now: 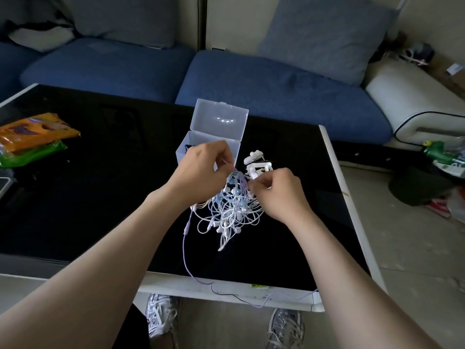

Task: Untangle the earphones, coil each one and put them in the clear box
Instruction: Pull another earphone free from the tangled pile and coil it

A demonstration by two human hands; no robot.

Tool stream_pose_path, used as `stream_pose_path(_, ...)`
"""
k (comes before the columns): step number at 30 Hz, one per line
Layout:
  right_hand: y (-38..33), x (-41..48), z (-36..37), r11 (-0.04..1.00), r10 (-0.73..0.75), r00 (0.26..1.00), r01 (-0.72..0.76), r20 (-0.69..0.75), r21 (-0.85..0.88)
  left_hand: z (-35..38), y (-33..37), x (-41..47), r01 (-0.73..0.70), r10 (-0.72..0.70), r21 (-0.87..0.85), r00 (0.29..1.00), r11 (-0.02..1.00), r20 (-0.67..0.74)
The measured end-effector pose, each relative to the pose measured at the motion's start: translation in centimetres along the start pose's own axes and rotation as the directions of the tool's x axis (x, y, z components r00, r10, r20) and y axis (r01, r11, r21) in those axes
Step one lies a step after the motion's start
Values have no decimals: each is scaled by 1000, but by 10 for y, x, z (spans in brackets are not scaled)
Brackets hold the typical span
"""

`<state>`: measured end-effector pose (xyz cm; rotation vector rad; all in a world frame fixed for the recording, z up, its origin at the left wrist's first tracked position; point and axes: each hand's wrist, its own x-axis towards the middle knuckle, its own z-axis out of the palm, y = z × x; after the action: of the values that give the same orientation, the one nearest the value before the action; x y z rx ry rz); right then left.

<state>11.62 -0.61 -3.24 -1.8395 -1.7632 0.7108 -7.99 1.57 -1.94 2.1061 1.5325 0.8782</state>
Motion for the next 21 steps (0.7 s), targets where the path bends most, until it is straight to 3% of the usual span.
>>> stream_pose_path(3, 7, 6, 5, 995, 89, 996, -88, -26, 54, 1, 4, 2, 105, -107, -85, 994, 991, -16)
stream_pose_path(6, 4, 3, 7, 996, 71, 997, -71, 16, 53, 3, 9, 4, 199, -200, -214, 980, 956, 15)
stream_pose_path(11, -1, -2, 6, 975, -156, 988, 150, 23, 164, 3, 14, 1, 206, -174, -236, 973, 950, 149)
stream_pose_path(21, 6, 4, 14, 971, -234, 966, 237, -114, 18, 2, 13, -1, 198, -165, -261, 976, 945, 142)
